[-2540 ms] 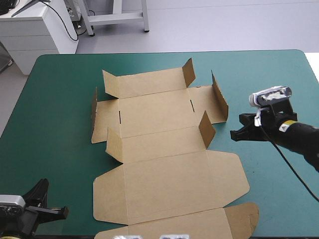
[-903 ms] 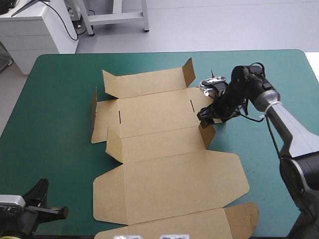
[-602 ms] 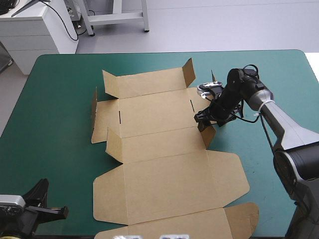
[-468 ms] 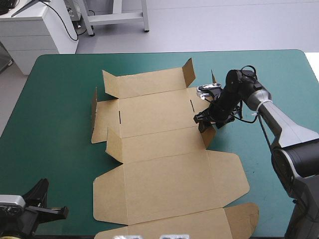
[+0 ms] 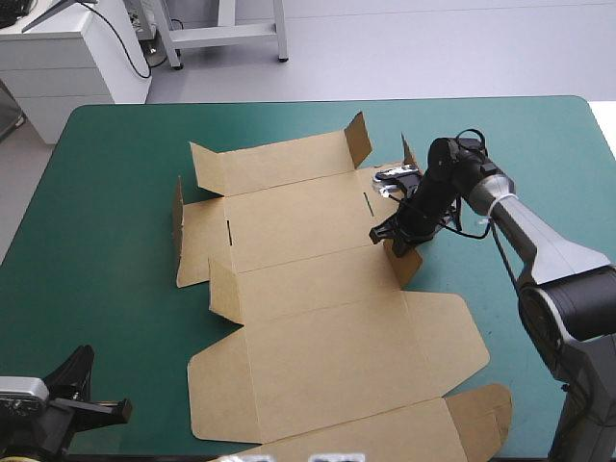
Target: Fold the box
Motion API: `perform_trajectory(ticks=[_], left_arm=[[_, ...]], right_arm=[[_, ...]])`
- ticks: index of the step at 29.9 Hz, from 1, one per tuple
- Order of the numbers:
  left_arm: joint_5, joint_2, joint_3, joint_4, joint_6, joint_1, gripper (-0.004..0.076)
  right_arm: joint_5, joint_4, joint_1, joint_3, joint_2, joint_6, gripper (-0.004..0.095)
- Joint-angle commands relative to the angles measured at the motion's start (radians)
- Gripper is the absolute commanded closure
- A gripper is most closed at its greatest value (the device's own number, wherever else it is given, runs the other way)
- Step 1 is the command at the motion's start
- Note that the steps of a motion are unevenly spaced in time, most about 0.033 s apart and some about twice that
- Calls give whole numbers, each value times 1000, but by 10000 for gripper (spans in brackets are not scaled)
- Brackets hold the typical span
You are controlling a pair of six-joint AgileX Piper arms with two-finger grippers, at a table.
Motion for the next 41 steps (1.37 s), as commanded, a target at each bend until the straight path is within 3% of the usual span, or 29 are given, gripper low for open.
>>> perform_trajectory(ticks=[1, 7, 17, 27, 36, 41], left_arm=[[-72, -8, -23, 3, -1, -1, 731], [-72, -8, -23, 3, -1, -1, 731], [-72, -8, -23, 3, -1, -1, 731], [-72, -8, -23, 3, -1, -1, 731], [-72, -8, -23, 3, -1, -1, 731], [-72, -8, -23, 3, -1, -1, 731]], right_arm=[[15, -9, 16, -34, -37, -88, 928], [15, -54, 16, -150, -37, -218, 929], [8, -69, 16, -349, -36, -647, 929], [-126, -49, 75, -353, -7, -952, 929], [-307, -47, 193, -355, 18, -1031, 929], [-310, -36, 195, -355, 44, -904, 929]])
